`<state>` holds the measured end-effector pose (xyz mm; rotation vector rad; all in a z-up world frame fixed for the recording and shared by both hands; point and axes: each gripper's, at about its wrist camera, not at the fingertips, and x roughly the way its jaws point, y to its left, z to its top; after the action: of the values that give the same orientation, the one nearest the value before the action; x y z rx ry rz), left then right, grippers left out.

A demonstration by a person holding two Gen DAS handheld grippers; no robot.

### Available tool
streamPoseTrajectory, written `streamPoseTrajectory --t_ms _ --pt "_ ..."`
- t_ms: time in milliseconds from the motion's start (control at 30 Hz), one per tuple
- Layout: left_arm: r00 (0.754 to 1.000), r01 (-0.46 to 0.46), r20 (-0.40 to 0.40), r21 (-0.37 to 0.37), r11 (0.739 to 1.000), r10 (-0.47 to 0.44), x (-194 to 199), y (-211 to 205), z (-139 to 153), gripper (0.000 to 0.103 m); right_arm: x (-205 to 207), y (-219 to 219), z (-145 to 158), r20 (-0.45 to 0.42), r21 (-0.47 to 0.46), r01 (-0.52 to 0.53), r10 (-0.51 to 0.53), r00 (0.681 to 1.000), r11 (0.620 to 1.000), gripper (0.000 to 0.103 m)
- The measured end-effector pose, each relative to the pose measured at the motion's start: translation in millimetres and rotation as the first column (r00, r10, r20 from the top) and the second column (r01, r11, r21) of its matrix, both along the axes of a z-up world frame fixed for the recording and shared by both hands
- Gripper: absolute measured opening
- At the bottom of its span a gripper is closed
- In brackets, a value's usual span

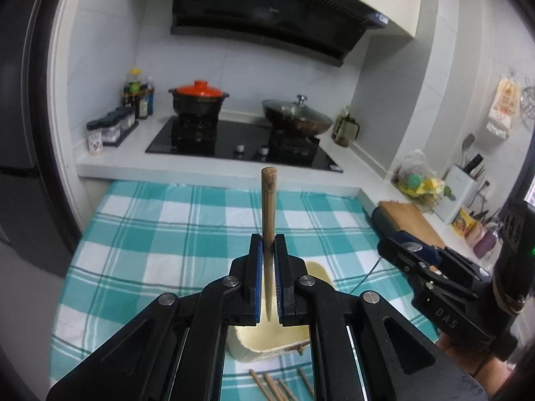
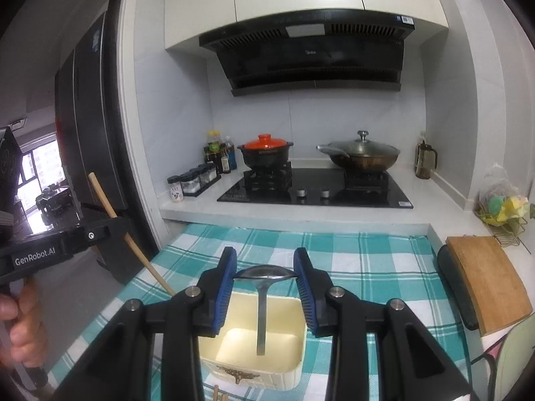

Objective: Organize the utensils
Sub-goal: 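Lower the spoon into the cream holder with the right tool while the left tool drops the chopstick in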

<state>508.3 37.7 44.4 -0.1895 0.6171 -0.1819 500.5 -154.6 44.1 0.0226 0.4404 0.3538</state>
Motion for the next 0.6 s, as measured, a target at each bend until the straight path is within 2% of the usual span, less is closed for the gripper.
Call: streamPoseTrajectory --t_ms 167,300,333,367,400,433,467,500,600 --pt "0.99 0.02 -0.14 0.024 1.0 -0.016 24.4 -7.0 -54.5 0.005 43.4 1.3 -54.0 -0.206 0.001 0.031 -0.03 0.978 1.0 0.036" --pt "0.98 0.037 -0.199 0.067 0.997 -0.023 29.6 -15.8 -75.9 0.006 59.5 -3.2 -84.0 -0.303 -0.014 0.057 -0.059 0.951 0.998 0.036" --pt "0.979 0.03 -0.201 0.079 0.996 -0.014 28.2 -17.6 -77.3 0.011 61.8 -4.8 -88.7 -0.317 -0.014 0.068 -0.069 0.946 0.998 0.036" --pt "0.98 0.027 -0.2 0.084 0.996 -0.01 25.9 -18.1 -78.1 0.024 63.4 -6.5 -93.3 -0.328 -0.014 0.077 -0.077 0.941 0.997 0.037" --pt "0.981 0.021 -0.192 0.084 0.996 -0.005 21.2 -18.1 -77.2 0.033 65.5 -8.4 -96.2 -0.339 -0.011 0.083 -0.082 0.937 0.996 0.037" --pt "0.984 0.014 -0.177 0.083 0.996 0.001 15.3 -17.3 -75.1 0.05 65.8 -10.9 -97.1 -0.339 -0.007 0.093 -0.089 0.936 0.996 0.037" --pt "0.988 0.01 -0.156 0.083 0.996 0.004 6.3 -15.9 -71.6 0.059 63.7 -13.5 -95.8 -0.327 -0.005 0.102 -0.098 0.94 0.995 0.044" --pt "0.991 0.011 -0.136 0.089 0.996 0.001 -4.2 -14.3 -67.5 0.062 60.6 -15.6 -93.7 -0.307 -0.005 0.105 -0.101 0.946 0.994 0.051" --pt "0.997 0.01 -0.079 0.121 0.993 -0.001 -43.1 -6.3 -54.9 0.076 40.5 -24.0 -82.5 -0.24 -0.013 0.103 -0.103 0.965 0.995 0.053"
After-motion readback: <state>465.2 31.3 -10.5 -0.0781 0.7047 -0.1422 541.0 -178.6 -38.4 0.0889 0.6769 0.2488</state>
